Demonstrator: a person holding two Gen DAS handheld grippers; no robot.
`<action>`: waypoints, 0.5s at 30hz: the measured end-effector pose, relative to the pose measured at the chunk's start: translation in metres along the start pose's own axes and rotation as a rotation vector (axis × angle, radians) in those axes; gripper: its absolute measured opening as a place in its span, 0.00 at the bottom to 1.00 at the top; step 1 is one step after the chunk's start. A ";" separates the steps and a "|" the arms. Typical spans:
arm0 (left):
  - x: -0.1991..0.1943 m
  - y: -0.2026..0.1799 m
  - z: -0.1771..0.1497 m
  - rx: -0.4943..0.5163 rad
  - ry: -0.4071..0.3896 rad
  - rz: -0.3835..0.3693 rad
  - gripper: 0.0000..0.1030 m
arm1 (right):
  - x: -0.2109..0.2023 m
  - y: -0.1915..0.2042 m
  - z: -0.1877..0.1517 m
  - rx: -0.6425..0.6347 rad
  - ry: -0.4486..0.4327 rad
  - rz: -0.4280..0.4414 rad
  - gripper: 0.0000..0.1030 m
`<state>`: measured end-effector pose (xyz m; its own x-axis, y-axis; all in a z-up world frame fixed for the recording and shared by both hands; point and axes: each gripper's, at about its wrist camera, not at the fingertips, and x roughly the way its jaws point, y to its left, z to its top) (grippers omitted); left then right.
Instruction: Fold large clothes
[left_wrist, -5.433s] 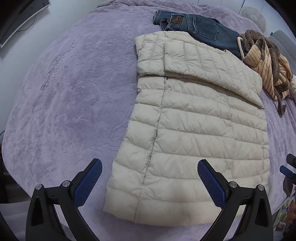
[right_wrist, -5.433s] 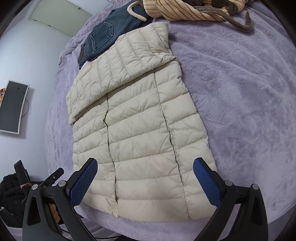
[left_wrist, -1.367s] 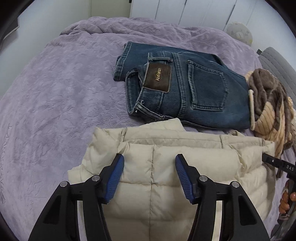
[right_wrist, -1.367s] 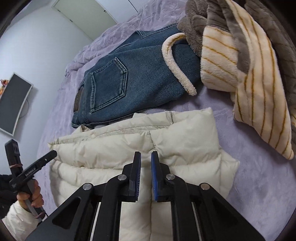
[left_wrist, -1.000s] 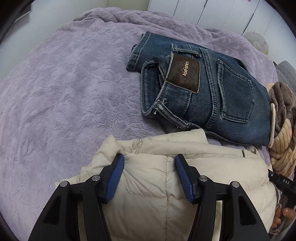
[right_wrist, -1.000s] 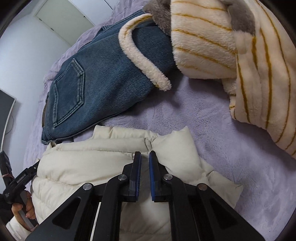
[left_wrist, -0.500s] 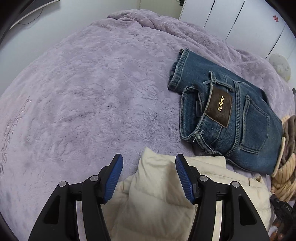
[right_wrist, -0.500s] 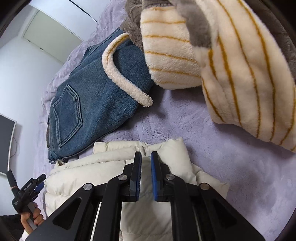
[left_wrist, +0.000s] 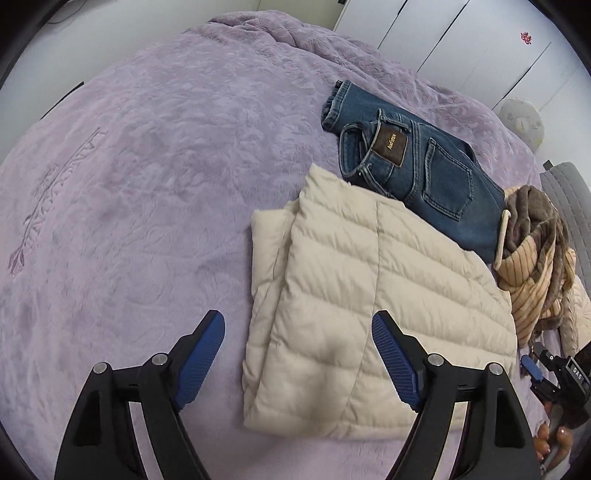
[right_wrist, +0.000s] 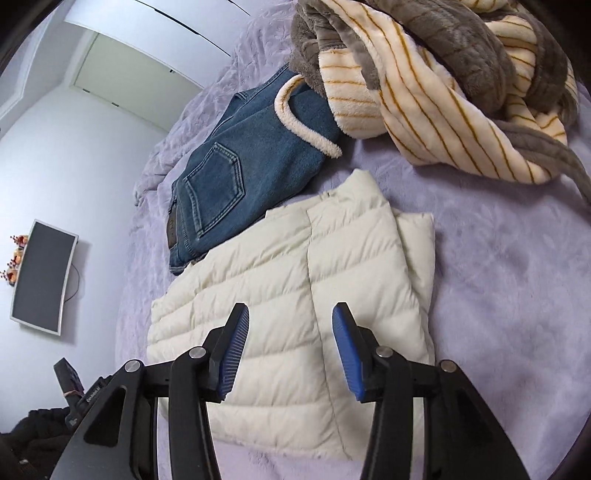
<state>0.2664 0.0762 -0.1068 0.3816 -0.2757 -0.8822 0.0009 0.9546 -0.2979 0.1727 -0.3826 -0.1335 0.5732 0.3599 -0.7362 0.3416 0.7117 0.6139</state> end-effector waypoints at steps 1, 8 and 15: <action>-0.003 0.002 -0.009 -0.003 0.004 -0.009 0.80 | -0.004 0.000 -0.009 0.006 0.008 0.009 0.57; -0.012 0.011 -0.068 -0.018 0.035 -0.078 1.00 | -0.017 -0.011 -0.078 0.085 0.058 0.096 0.83; 0.042 0.035 -0.098 -0.259 0.155 -0.210 1.00 | 0.013 -0.047 -0.124 0.250 0.117 0.143 0.90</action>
<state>0.1923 0.0867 -0.1896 0.2530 -0.4951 -0.8312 -0.1775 0.8208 -0.5430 0.0723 -0.3362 -0.2071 0.5439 0.5232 -0.6560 0.4448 0.4832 0.7541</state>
